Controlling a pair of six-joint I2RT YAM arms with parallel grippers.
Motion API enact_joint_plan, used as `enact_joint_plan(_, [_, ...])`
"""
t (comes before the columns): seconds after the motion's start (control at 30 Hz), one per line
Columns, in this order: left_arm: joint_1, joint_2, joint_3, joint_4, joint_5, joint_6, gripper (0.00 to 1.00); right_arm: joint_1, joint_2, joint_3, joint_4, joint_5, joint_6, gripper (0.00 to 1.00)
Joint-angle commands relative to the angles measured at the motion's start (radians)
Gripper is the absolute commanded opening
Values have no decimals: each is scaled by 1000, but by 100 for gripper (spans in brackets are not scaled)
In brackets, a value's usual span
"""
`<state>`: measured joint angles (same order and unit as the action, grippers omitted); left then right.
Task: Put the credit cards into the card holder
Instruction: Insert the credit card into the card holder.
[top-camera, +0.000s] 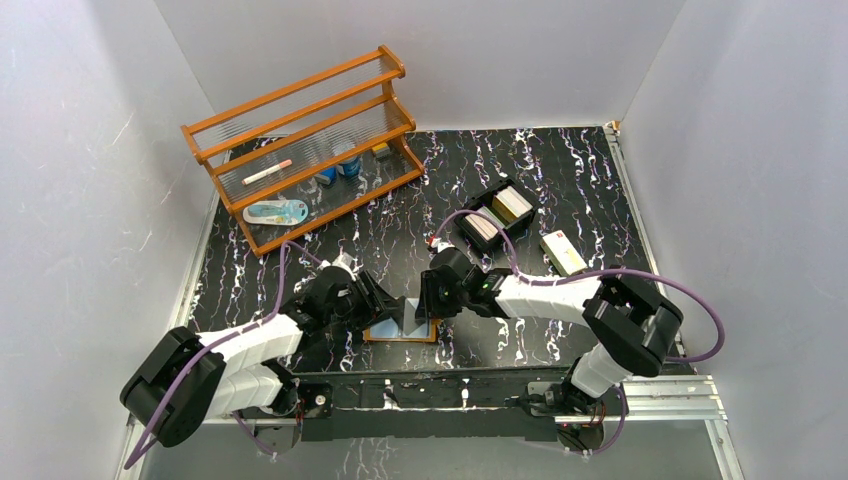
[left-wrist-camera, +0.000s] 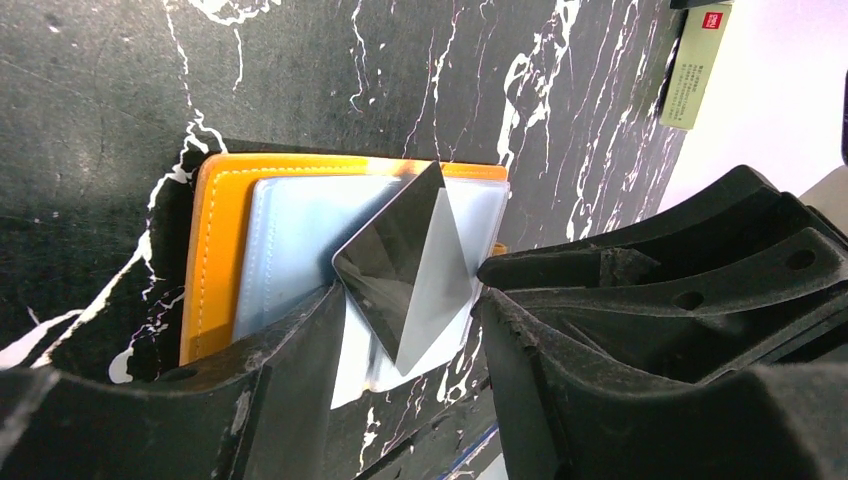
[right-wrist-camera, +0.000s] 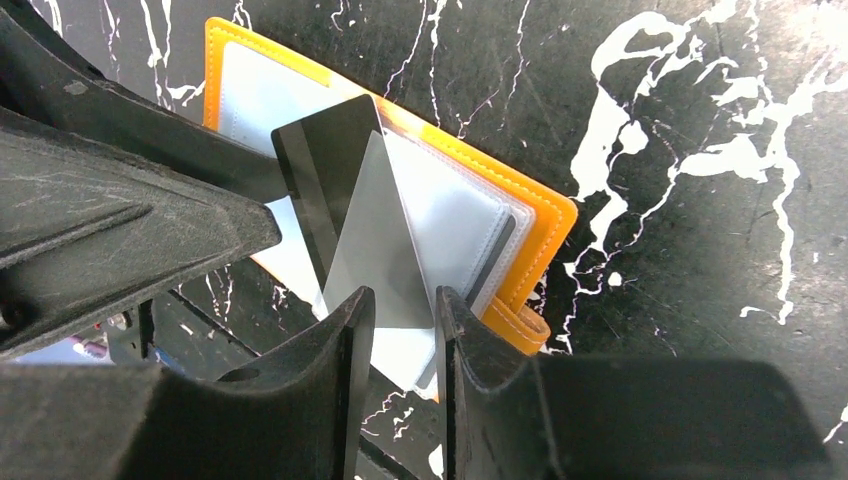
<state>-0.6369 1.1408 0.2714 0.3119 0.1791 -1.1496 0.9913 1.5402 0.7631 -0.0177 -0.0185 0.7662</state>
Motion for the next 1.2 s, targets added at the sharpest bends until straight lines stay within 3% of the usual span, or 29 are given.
enact_joint_plan(0.0, [4,-15,-18,42,-13,7,50,4,9,-11,52,-46,17,36])
enact_joint_plan(0.33, [-2,-26,-50,181,4,11,39,4,6,-40,76,-69,42,36])
enact_joint_plan(0.7, [-18,-3,-76,263,8,0,18,4,-2,-53,72,-61,44,36])
enact_joint_plan(1.1, [-55,39,-109,425,12,32,21,4,-3,-59,74,-57,44,35])
enact_joint_plan(1.17, [-61,51,-106,428,13,40,15,4,-3,-59,74,-56,44,35])
